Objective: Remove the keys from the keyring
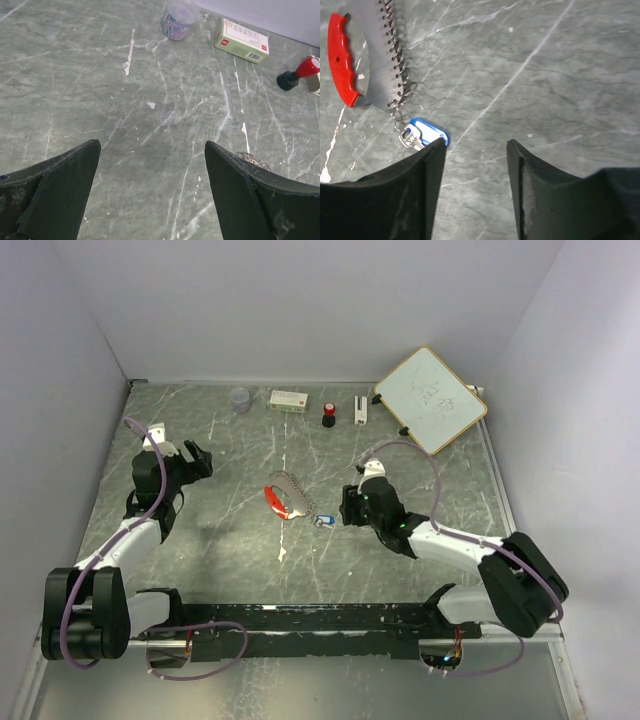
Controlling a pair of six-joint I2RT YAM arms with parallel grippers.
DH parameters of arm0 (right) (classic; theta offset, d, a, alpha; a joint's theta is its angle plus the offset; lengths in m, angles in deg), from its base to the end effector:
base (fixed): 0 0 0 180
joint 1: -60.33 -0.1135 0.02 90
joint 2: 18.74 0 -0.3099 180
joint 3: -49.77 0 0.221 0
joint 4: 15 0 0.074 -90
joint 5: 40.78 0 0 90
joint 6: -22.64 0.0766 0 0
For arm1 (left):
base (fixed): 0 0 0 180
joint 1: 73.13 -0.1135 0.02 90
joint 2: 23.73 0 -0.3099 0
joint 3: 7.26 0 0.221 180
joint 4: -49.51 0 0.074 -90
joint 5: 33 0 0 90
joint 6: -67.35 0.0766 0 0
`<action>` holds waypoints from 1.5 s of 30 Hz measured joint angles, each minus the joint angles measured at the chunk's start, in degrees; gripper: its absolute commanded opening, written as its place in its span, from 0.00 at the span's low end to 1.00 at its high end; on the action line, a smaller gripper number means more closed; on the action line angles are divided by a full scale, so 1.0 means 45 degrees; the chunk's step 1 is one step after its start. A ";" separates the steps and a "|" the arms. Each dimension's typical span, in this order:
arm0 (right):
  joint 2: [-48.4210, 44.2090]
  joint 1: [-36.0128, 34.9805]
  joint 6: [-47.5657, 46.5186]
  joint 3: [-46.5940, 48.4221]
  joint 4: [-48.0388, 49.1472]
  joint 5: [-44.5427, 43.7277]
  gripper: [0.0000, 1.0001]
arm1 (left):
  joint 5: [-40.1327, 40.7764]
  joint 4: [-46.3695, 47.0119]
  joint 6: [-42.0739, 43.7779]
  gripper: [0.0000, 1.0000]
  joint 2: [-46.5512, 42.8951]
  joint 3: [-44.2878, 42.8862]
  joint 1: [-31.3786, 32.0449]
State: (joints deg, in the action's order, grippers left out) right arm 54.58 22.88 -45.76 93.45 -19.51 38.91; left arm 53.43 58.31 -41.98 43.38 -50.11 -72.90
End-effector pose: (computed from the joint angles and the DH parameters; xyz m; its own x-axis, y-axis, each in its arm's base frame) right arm 0.2042 0.1392 0.2172 -0.5913 0.0033 -0.8064 -0.2829 0.9356 0.2112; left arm 0.2459 -0.0058 0.2681 -0.2727 -0.3293 -0.9040 -0.0278 0.9419 -0.3347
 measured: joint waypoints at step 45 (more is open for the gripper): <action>0.4483 -0.1719 0.0053 0.2127 0.2283 0.2040 0.24 | -0.1049 0.0107 0.0389 0.95 0.0087 -0.0044 -0.0005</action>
State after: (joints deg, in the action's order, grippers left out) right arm 74.75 15.14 -45.52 103.03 -9.24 48.09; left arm 48.71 58.79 -40.23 43.77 -50.31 -72.93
